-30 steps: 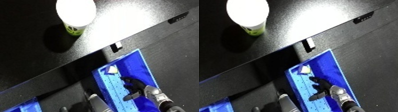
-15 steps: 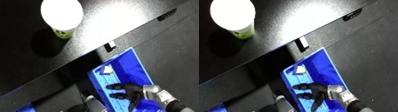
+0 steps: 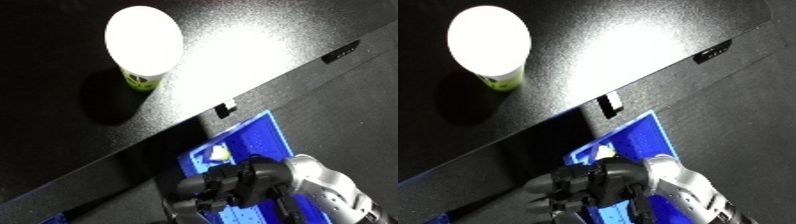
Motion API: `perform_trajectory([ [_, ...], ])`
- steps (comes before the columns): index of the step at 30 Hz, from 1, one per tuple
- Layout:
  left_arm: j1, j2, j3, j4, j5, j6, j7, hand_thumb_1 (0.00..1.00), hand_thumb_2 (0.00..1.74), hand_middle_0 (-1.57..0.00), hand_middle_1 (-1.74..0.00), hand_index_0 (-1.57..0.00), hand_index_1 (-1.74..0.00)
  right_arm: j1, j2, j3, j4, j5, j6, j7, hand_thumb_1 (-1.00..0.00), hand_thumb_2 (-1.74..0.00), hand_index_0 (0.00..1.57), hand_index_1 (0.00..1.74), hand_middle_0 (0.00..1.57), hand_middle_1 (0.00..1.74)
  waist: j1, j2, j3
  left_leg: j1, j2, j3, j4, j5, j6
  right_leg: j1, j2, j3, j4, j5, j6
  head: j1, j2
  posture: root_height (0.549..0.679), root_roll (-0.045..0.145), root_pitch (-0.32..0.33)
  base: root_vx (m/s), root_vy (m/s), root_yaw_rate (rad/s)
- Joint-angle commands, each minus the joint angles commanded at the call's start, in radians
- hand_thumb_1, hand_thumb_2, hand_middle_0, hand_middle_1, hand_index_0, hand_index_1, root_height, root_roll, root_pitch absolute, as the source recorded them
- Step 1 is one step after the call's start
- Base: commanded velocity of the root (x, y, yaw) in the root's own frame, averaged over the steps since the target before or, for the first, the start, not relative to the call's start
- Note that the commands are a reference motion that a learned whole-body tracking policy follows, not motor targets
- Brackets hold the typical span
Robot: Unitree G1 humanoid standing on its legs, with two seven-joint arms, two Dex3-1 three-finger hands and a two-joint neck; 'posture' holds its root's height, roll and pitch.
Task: Pick up the object and place it into the box
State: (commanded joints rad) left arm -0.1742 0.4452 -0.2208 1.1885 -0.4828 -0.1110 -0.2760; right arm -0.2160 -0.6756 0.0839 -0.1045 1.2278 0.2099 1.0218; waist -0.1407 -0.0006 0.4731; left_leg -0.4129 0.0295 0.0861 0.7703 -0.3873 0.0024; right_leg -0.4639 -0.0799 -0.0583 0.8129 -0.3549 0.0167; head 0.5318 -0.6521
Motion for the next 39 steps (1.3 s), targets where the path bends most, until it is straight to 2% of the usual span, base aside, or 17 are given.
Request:
perform_trajectory([
  [4, 0.002, -0.015, 0.005, 0.004, 0.021, 0.003, -0.004, 0.0, 0.0, 0.0, 0.0, 0.0, 0.0, -0.066, 0.033, -0.063, -0.077, 0.102, -0.094, -0.098, 0.0, 0.0, 0.0, 0.0, 0.0, 0.0, 0.005, 0.009, -0.008, 0.001, -0.004, -0.002, 0.007, -0.005, 0.0001, 0.005, -0.0047, -0.001, 0.005, -0.003, 0.0002, 0.014, -0.006, 0.631, 0.054, 0.008, 0.027, 0.01, 0.065],
  [7, 0.006, -0.025, 0.008, -0.001, 0.032, 0.007, -0.003, 0.0, 0.0, 0.0, 0.0, 0.0, 0.0, -0.113, 0.054, -0.118, -0.101, 0.116, -0.196, -0.196, 0.0, 0.0, 0.0, 0.0, 0.0, 0.0, 0.008, 0.015, -0.009, 0.001, -0.007, -0.003, 0.014, -0.01, 0.001, 0.008, -0.0088, -0.002, 0.008, -0.002, 0.0003, 0.013, -0.01, 0.631, 0.057, 0.004, 0.025, 0.007, 0.063],
  [11, 0.017, -0.035, 0.017, -0.008, 0.023, 0.006, 0.003, 0.0, 0.0, 0.0, 0.0, 0.0, 0.0, -0.152, 0.07, -0.19, -0.123, 0.084, -0.339, -0.324, 0.0, 0.0, 0.0, 0.0, 0.0, 0.0, 0.006, 0.023, -0.007, 0.007, -0.011, -0.001, 0.011, -0.008, 0.0035, 0.011, -0.0066, -0.001, 0.006, 0.0, -0.0018, -0.004, -0.004, 0.632, 0.058, 0.0, 0.018, 0.026, 0.002],
  [15, 0.023, -0.044, 0.028, -0.012, 0.017, 0.011, 0.005, 0.0, 0.0, 0.0, 0.0, 0.0, 0.0, -0.175, 0.08, -0.245, -0.16, 0.01, -0.447, -0.431, 0.0, 0.0, 0.0, 0.0, 0.0, 0.0, -0.001, 0.031, -0.003, 0.017, -0.013, 0.005, 0.001, -0.002, 0.0052, 0.015, -0.0018, 0.001, 0.004, 0.002, -0.0029, -0.036, 0.004, 0.632, 0.059, -0.004, 0.016, 0.038, -0.023],
  [16, 0.023, -0.044, 0.028, -0.012, 0.017, 0.011, 0.005, 0.0, 0.0, 0.0, 0.0, 0.0, 0.0, -0.175, 0.08, -0.245, -0.16, 0.01, -0.447, -0.431, 0.0, 0.0, 0.0, 0.0, 0.0, 0.0, -0.001, 0.031, -0.003, 0.017, -0.013, 0.005, 0.001, -0.002, 0.0052, 0.015, -0.0018, 0.001, 0.004, 0.002, -0.0029, -0.036, 0.004, 0.632, 0.059, -0.004, 0.018, 0.033, -0.018],
  [18, 0.026, -0.047, 0.029, -0.02, 0.014, 0.02, 0.009, 0.0, 0.0, 0.0, 0.0, 0.0, 0.0, -0.182, 0.077, -0.253, -0.158, -0.038, -0.447, -0.482, 0.0, 0.0, 0.0, 0.0, 0.0, 0.0, -0.003, 0.033, -0.001, 0.021, -0.013, 0.007, 0.0, 0.0, 0.0054, 0.018, -0.0007, 0.002, 0.005, 0.002, -0.0035, -0.043, 0.007, 0.632, 0.06, -0.008, 0.014, 0.03, -0.014],
  [19, 0.026, -0.047, 0.028, -0.023, 0.013, 0.024, 0.011, 0.0, 0.0, 0.0, 0.0, 0.0, 0.0, -0.186, 0.073, -0.25, -0.152, -0.065, -0.442, -0.51, 0.0, 0.0, 0.0, 0.0, 0.0, 0.0, -0.003, 0.033, 0.001, 0.023, -0.013, 0.007, 0.001, 0.001, 0.0058, 0.019, 0.0, 0.003, 0.005, 0.002, -0.004, -0.043, 0.008, 0.632, 0.061, -0.01, 0.012, 0.025, -0.02],
  [20, 0.028, -0.047, 0.024, -0.027, 0.006, 0.031, 0.014, 0.0, 0.0, 0.0, 0.0, 0.0, 0.0, -0.196, 0.061, -0.234, -0.131, -0.133, -0.421, -0.577, 0.0, 0.0, 0.0, 0.0, 0.0, 0.0, -0.002, 0.032, 0.004, 0.026, -0.014, 0.007, 0.002, 0.002, 0.0075, 0.021, 0.0016, 0.004, 0.005, 0.001, -0.0058, -0.051, 0.016, 0.631, 0.061, -0.014, 0.018, 0.012, -0.031],
  [21, 0.028, -0.047, 0.024, -0.027, 0.006, 0.031, 0.014, 0.0, 0.0, 0.0, 0.0, 0.0, 0.0, -0.196, 0.061, -0.234, -0.131, -0.133, -0.421, -0.577, 0.0, 0.0, 0.0, 0.0, 0.0, 0.0, -0.002, 0.032, 0.004, 0.026, -0.014, 0.007, 0.002, 0.002, 0.0075, 0.021, 0.0016, 0.004, 0.005, 0.001, -0.0058, -0.051, 0.016, 0.631, 0.061, -0.014, 0.018, 0.012, -0.031],
  [22, 0.029, -0.047, 0.022, -0.025, 0.002, 0.03, 0.015, 0.0, 0.0, 0.0, 0.0, 0.0, 0.0, -0.204, 0.054, -0.22, -0.121, -0.17, -0.413, -0.614, 0.0, 0.0, 0.0, 0.0, 0.0, 0.0, -0.001, 0.031, 0.005, 0.027, -0.014, 0.006, 0.002, 0.002, 0.0087, 0.022, 0.0026, 0.004, 0.005, 0.001, -0.0069, -0.055, 0.023, 0.631, 0.061, -0.015, 0.019, 0.004, -0.038],
  [25, 0.034, -0.048, 0.015, -0.019, -0.006, 0.021, 0.019, 0.0, 0.0, 0.0, 0.0, 0.0, 0.0, -0.23, 0.023, -0.176, -0.092, -0.277, -0.371, -0.727, 0.0, 0.0, 0.0, 0.0, 0.0, 0.0, 0.004, 0.026, 0.008, 0.03, -0.012, 0.004, -0.001, 0.007, 0.0112, 0.026, 0.0048, 0.003, 0.006, -0.002, -0.0107, -0.07, 0.04, 0.631, 0.06, -0.018, 0.019, -0.003, -0.029],
  [26, 0.037, -0.051, 0.012, -0.019, -0.008, 0.016, 0.022, 0.0, 0.0, 0.0, 0.0, 0.0, 0.0, -0.248, 0.001, -0.146, -0.078, -0.337, -0.333, -0.801, 0.0, 0.0, 0.0, 0.0, 0.0, 0.0, 0.008, 0.023, 0.009, 0.031, -0.012, 0.003, -0.005, 0.011, 0.0114, 0.027, 0.0054, 0.002, 0.006, -0.003, -0.0129, -0.078, 0.044, 0.631, 0.06, -0.019, 0.016, -0.006, 0.012],
  [27, 0.037, -0.051, 0.012, -0.019, -0.008, 0.016, 0.022, 0.0, 0.0, 0.0, 0.0, 0.0, 0.0, -0.248, 0.001, -0.146, -0.078, -0.337, -0.333, -0.801, 0.0, 0.0, 0.0, 0.0, 0.0, 0.0, 0.008, 0.023, 0.009, 0.031, -0.012, 0.003, -0.005, 0.011, 0.0114, 0.027, 0.0054, 0.002, 0.006, -0.003, -0.0129, -0.078, 0.044, 0.631, 0.06, -0.019, 0.016, -0.006, 0.012],
  [29, 0.04, -0.053, 0.007, -0.02, -0.008, 0.014, 0.03, 0.0, 0.0, 0.0, 0.0, 0.0, 0.0, -0.274, -0.029, -0.103, -0.051, -0.405, -0.28, -0.888, 0.0, 0.0, 0.0, 0.0, 0.0, 0.0, 0.016, 0.019, 0.009, 0.034, -0.012, -0.002, -0.015, 0.018, 0.011, 0.03, 0.0057, 0.0, 0.003, -0.005, -0.016, -0.091, 0.059, 0.631, 0.058, -0.019, 0.016, -0.01, 0.033],
  [31, 0.04, -0.053, 0.006, -0.02, -0.008, 0.014, 0.032, 0.0, 0.0, 0.0, 0.0, 0.0, 0.0, -0.283, -0.037, -0.091, -0.04, -0.426, -0.266, -0.91, 0.0, 0.0, 0.0, 0.0, 0.0, 0.0, 0.019, 0.019, 0.01, 0.035, -0.013, -0.003, -0.018, 0.02, 0.011, 0.03, 0.0055, -0.001, 0.002, -0.005, -0.0169, -0.091, 0.063, 0.631, 0.058, -0.019, 0.008, -0.011, 0.043],
  [32, 0.038, -0.053, 0.003, -0.02, -0.008, 0.017, 0.035, 0.0, 0.0, 0.0, 0.0, 0.0, 0.0, -0.307, -0.049, -0.06, -0.019, -0.468, -0.232, -0.958, 0.0, 0.0, 0.0, 0.0, 0.0, 0.0, 0.025, 0.019, 0.01, 0.035, -0.014, -0.006, -0.024, 0.024, 0.0106, 0.031, 0.0049, -0.003, 0.0, -0.006, -0.0185, -0.092, 0.075, 0.631, 0.057, -0.018, 0.0, -0.009, 0.053],
  [39, 0.033, -0.053, -0.006, -0.029, 0.0, 0.028, 0.039, 0.0, 0.0, 0.0, 0.0, 0.0, 0.0, -0.389, -0.069, 0.021, 0.047, -0.559, -0.121, -1.075, 0.0, 0.0, 0.0, 0.0, 0.0, 0.0, 0.049, 0.022, 0.015, 0.03, -0.022, -0.017, -0.028, 0.03, 0.0113, 0.033, 0.0029, -0.007, 0.001, -0.013, -0.026, -0.084, 0.113, 0.63, 0.056, -0.018, -0.001, -0.012, 0.076],
])
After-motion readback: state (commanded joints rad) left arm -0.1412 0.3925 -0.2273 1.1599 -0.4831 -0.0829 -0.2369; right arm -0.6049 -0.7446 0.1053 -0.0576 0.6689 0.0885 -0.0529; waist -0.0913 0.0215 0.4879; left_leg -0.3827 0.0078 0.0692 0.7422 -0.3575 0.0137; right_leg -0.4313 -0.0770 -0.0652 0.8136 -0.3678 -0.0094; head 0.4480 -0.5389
